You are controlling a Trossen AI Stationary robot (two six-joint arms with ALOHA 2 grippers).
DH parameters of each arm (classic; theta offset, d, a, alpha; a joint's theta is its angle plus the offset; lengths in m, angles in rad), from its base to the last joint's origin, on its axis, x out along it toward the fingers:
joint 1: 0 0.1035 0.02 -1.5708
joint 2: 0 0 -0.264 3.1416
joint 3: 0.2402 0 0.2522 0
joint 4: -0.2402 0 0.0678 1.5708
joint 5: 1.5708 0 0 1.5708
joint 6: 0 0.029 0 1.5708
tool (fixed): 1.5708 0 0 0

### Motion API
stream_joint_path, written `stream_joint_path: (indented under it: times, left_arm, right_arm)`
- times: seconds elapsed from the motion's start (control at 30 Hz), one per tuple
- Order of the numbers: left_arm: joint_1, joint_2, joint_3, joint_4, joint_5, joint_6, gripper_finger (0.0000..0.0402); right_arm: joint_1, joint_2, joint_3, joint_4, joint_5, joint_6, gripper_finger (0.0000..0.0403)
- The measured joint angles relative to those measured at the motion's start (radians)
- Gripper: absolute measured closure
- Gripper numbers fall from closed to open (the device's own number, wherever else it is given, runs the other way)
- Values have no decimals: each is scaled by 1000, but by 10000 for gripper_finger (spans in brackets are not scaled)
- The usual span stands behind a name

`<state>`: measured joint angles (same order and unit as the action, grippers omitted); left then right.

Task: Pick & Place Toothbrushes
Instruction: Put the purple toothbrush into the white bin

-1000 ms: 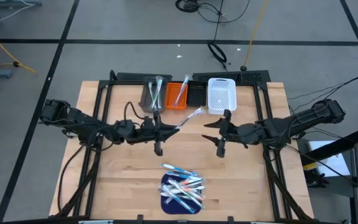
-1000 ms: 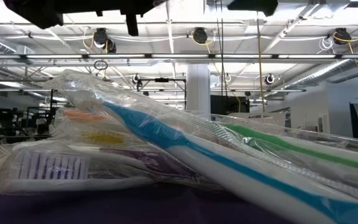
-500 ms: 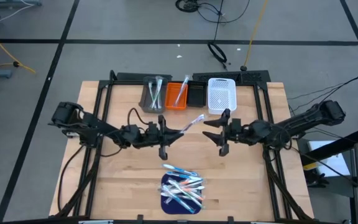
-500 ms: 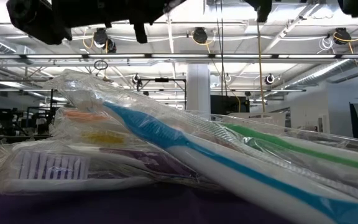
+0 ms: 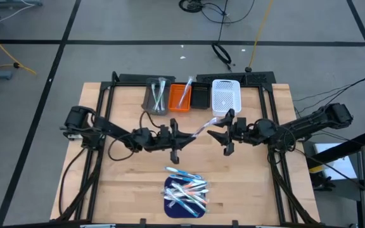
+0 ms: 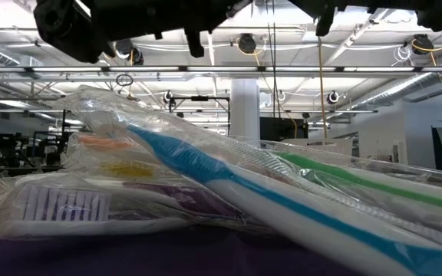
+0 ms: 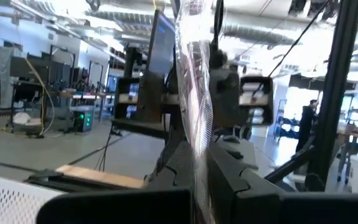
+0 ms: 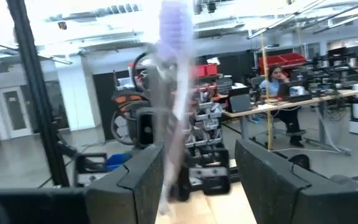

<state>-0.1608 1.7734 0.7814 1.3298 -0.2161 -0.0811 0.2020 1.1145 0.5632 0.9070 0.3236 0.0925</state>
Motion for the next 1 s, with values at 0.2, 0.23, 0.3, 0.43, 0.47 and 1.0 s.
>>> stream_joint_path:
  times: [0.2, 0.23, 0.3, 0.43, 0.47, 1.0]
  left_arm:
    - [19, 59, 62, -36, 7, -27, 391]
    - [22, 67, 71, -42, 14, -30, 393]
    - [24, 79, 83, -50, 27, -32, 394]
    - [26, 88, 92, -47, 33, -34, 389]
    - [26, 88, 92, -47, 33, -34, 386]
    - [28, 88, 92, -63, -1, -49, 338]
  right_arm:
    - [-3, 0, 0, 1, -14, -7, 216]
    - [-5, 0, 0, 1, -14, -6, 216]
    - [-9, 0, 0, -4, -13, -7, 216]
    - [-12, 0, 0, -6, -13, -7, 217]
    - [-12, 0, 0, -6, -12, -7, 219]
    - [-11, 0, 2, -37, -14, -20, 384]
